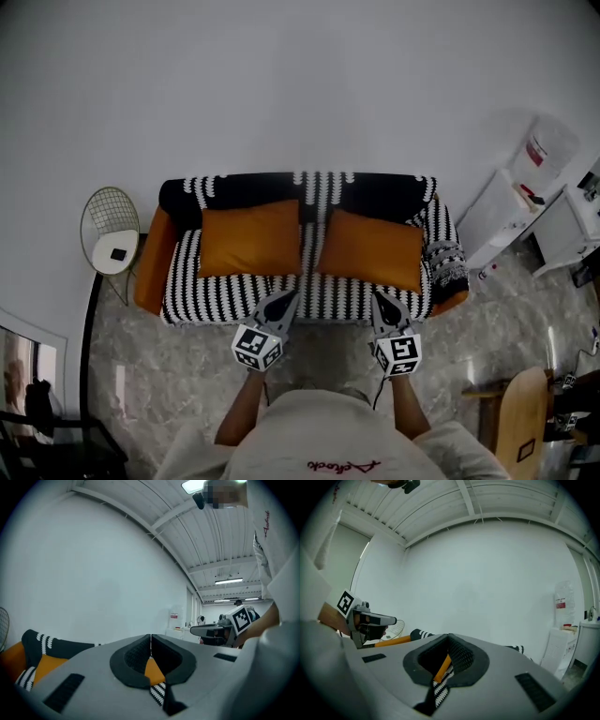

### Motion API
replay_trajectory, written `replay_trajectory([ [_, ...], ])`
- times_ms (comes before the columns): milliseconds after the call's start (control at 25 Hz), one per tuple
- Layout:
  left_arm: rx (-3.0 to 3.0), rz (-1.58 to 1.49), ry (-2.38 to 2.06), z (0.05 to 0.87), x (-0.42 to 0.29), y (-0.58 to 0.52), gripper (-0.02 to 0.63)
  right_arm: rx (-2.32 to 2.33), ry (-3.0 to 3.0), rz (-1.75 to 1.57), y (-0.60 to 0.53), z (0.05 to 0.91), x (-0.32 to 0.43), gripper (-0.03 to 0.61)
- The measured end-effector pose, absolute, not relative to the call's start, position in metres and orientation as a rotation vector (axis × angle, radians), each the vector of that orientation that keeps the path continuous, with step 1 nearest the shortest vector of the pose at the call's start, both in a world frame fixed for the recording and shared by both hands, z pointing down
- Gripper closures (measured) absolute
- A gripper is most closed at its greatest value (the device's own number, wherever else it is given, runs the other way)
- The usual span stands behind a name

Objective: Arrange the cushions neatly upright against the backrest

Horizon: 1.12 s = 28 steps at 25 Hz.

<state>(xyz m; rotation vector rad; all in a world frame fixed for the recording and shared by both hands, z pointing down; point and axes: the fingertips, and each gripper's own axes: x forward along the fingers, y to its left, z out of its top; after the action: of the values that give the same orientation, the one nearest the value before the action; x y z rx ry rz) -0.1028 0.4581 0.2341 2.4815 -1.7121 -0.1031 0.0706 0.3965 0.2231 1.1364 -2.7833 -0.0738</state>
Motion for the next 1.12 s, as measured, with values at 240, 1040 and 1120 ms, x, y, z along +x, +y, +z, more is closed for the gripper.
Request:
replay_trajectory([
  [240,2.471,-0.078,-1.663,0.251,-0.107,0.449,0.581,1.177,-2.745,-0.032,0.388,0.238,0.071,0.551],
  [1040,2.463,-0.054,-1.684,0.259,-0.1,0.342,0.581,1.202,-2.741,-0.016,0.278,0.249,0.092,0.551],
  [1120,2.453,-0.052,-1.701,0.257,-0.101,0.323,0.581,1.19,-2.748,-0.015,0.257,0.248,0.093,0.551],
])
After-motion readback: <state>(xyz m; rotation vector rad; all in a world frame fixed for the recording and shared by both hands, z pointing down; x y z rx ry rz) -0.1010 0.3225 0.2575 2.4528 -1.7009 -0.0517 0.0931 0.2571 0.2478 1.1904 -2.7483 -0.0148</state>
